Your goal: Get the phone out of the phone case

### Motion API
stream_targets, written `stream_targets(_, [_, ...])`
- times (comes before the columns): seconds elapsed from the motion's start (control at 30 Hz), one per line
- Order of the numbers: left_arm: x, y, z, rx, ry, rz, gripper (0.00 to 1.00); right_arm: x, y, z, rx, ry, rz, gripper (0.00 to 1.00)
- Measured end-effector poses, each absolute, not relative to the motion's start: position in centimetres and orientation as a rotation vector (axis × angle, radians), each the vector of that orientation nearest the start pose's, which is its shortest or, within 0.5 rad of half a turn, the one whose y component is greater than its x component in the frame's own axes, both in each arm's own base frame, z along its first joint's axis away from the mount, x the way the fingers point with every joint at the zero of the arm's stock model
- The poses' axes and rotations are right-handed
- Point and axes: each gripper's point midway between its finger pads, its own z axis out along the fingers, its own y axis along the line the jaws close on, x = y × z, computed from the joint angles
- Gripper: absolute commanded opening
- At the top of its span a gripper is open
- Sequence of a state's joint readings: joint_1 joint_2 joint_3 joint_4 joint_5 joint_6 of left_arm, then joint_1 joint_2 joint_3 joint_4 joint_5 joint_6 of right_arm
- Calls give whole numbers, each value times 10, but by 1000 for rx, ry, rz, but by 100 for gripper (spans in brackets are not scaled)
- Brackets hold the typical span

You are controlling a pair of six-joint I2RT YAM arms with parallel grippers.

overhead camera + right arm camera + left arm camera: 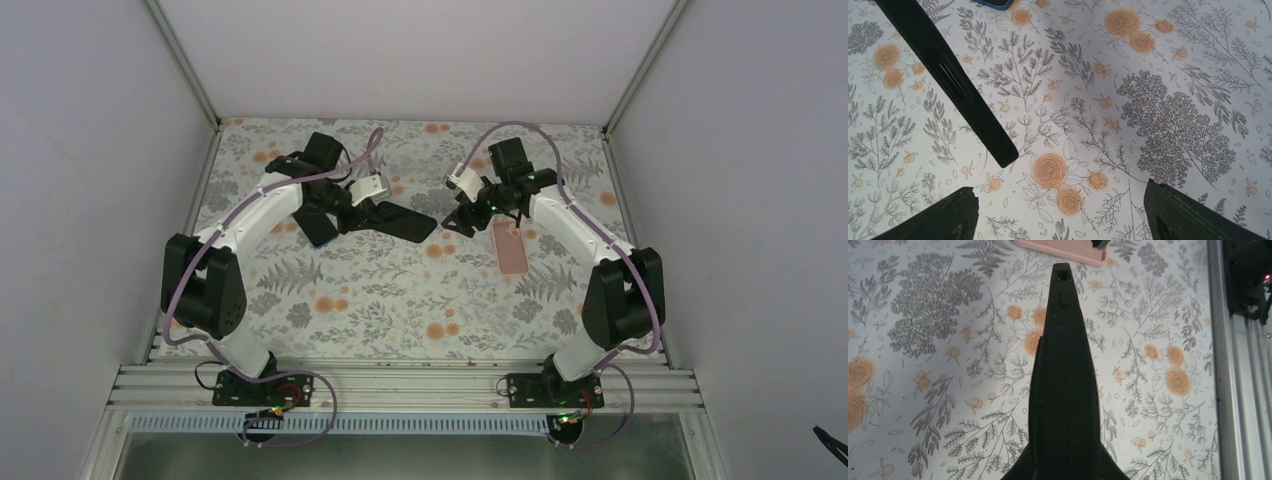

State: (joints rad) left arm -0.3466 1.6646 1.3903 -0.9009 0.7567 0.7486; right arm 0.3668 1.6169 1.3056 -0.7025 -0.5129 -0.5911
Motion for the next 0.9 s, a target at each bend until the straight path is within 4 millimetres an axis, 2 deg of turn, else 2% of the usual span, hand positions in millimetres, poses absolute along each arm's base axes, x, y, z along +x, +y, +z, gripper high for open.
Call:
stream_targets(0.2, [311, -237, 168, 1478, 2031, -818, 2, 349, 224, 168, -1286, 2107, 564, 84])
stream_targets(0.9, [304, -251, 169, 1516, 2003, -822, 2, 353, 225, 146, -1275, 2164, 557, 82])
